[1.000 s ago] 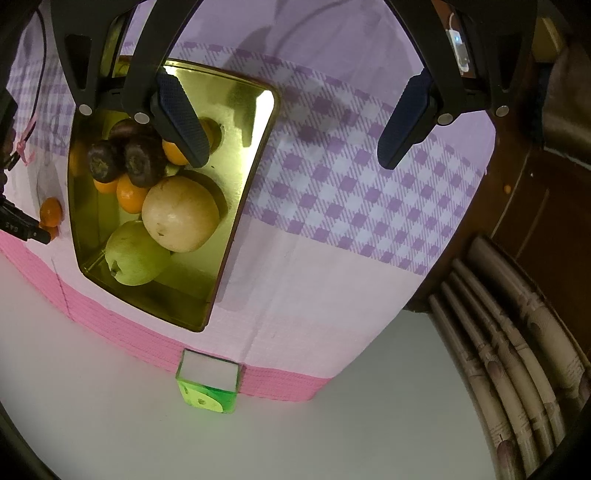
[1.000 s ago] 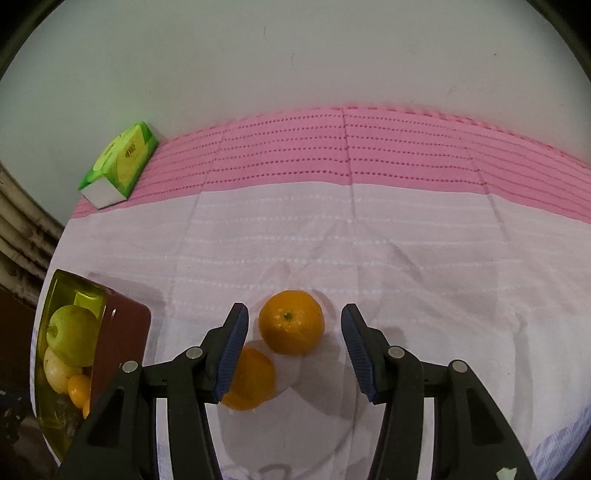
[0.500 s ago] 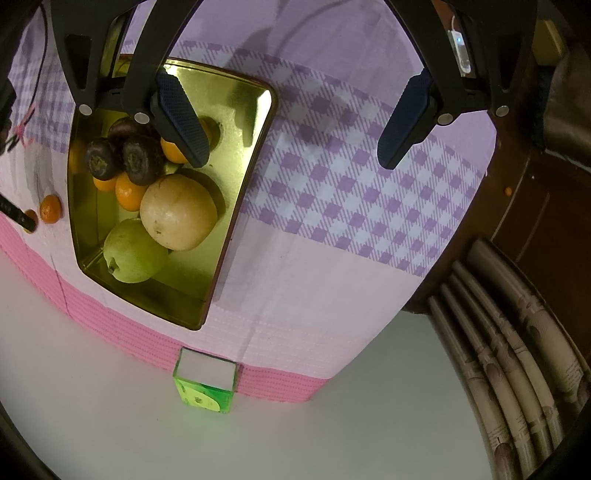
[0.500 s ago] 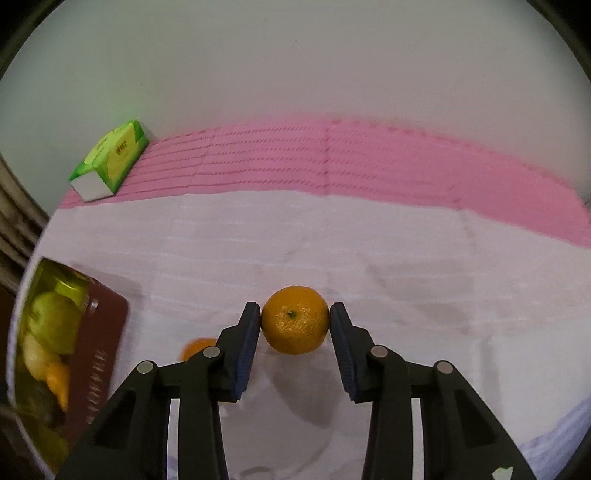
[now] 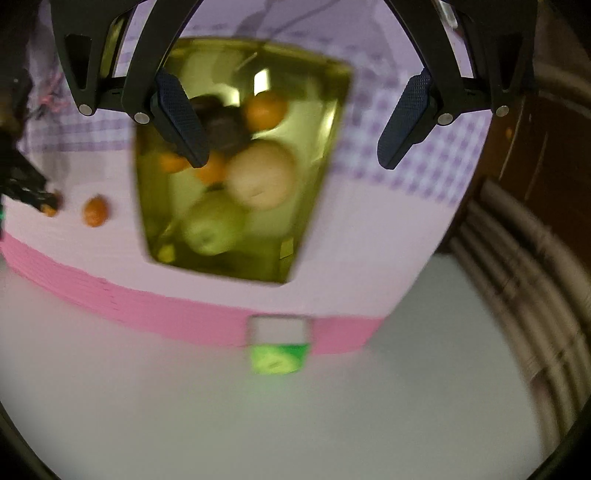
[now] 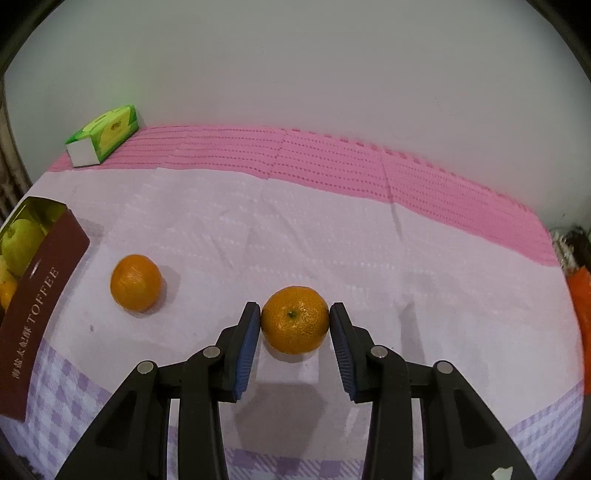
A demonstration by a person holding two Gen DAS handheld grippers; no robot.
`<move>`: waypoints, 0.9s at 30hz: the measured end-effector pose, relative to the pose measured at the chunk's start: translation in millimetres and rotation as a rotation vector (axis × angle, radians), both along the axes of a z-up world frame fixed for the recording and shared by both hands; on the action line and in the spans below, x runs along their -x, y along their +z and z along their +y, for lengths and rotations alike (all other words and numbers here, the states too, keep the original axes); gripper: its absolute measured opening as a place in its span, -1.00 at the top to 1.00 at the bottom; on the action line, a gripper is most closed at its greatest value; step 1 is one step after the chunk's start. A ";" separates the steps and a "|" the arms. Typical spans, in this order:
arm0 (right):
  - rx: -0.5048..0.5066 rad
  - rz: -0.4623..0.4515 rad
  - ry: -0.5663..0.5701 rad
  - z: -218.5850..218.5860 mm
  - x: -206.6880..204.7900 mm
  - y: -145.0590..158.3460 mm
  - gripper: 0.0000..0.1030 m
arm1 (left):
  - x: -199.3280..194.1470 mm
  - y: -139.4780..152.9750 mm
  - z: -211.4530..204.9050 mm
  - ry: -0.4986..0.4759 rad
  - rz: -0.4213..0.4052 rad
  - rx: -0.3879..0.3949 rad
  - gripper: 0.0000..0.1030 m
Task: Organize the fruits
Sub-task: 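Move the left tool to the other orange and grasp it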
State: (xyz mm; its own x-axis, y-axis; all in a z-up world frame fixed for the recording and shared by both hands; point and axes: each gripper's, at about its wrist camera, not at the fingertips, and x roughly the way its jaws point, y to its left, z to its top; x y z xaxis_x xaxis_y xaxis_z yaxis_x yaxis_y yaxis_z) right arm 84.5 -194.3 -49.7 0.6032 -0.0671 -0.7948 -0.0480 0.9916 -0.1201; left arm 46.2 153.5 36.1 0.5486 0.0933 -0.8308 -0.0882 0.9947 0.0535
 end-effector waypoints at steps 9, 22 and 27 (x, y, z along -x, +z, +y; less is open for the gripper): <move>-0.048 -0.010 -0.011 -12.3 -0.4 -15.2 0.29 | -44.8 -0.9 -110.7 -0.260 -0.006 -0.009 -0.79; -0.085 -0.015 0.003 -37.1 -1.2 -16.3 0.29 | -77.0 -49.4 -166.5 -0.282 0.115 0.026 -0.79; -0.085 -0.012 0.010 -53.2 -0.6 -15.9 0.29 | -89.9 -64.9 -182.7 -0.283 0.135 0.015 -0.79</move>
